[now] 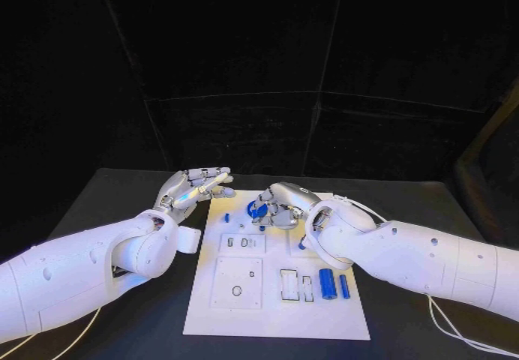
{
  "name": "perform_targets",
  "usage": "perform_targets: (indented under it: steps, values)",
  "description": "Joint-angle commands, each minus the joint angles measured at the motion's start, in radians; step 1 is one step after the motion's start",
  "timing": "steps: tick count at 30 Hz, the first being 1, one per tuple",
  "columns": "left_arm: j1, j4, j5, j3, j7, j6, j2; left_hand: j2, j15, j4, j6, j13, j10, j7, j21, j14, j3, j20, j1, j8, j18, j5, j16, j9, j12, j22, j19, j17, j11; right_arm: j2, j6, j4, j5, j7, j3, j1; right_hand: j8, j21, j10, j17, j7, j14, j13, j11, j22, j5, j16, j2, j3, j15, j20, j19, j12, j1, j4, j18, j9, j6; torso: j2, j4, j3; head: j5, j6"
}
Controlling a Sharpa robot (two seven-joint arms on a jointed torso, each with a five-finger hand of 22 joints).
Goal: Assemble the parts on the task board
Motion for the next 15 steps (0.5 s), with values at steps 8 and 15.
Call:
perform_targets:
  steps: [8, 15]
  values:
    - [0.002, 0.009, 0.003, 0.001, -0.002, 0.015, 0.005, 0.007, 0.001, -0.005, 0.009, 0.000, 0.005, 0.012, -0.002, 0.004, 0.000, -0.001, 0.000, 0.003, 0.014, 0.000, -0.005, 0.000, 0.003, -0.001, 0.006, 0.001, 0.001, 0.048, 0.076, -0.024, -0.144, -0.127, -0.040, -0.011, 0.004, 0.002, -0.009, 0.039, -0.014, 0.063, -0.002, -0.001, -0.003, -0.001, -0.006, -0.005, 0.012, -0.005, -0.004, -0.004, -0.006, -0.019, 0.006, -0.004, 0.003, 0.014, 0.002, -0.0013, 0.0031, 0.020, -0.018]
    - [0.002, 0.009, 0.003, 0.001, -0.006, 0.015, 0.008, 0.006, 0.001, -0.005, 0.009, 0.000, 0.005, 0.012, -0.002, 0.004, 0.000, -0.001, -0.001, 0.003, 0.014, 0.000, -0.005, 0.000, 0.003, -0.001, 0.006, 0.002, 0.002, 0.066, 0.090, -0.034, -0.164, -0.136, -0.046, -0.023, 0.004, 0.002, -0.009, 0.039, -0.014, 0.063, -0.002, -0.001, -0.003, -0.001, -0.006, -0.005, 0.012, -0.005, -0.004, -0.004, -0.006, -0.019, 0.006, -0.004, 0.003, 0.014, 0.002, -0.0029, 0.0041, 0.023, -0.025]
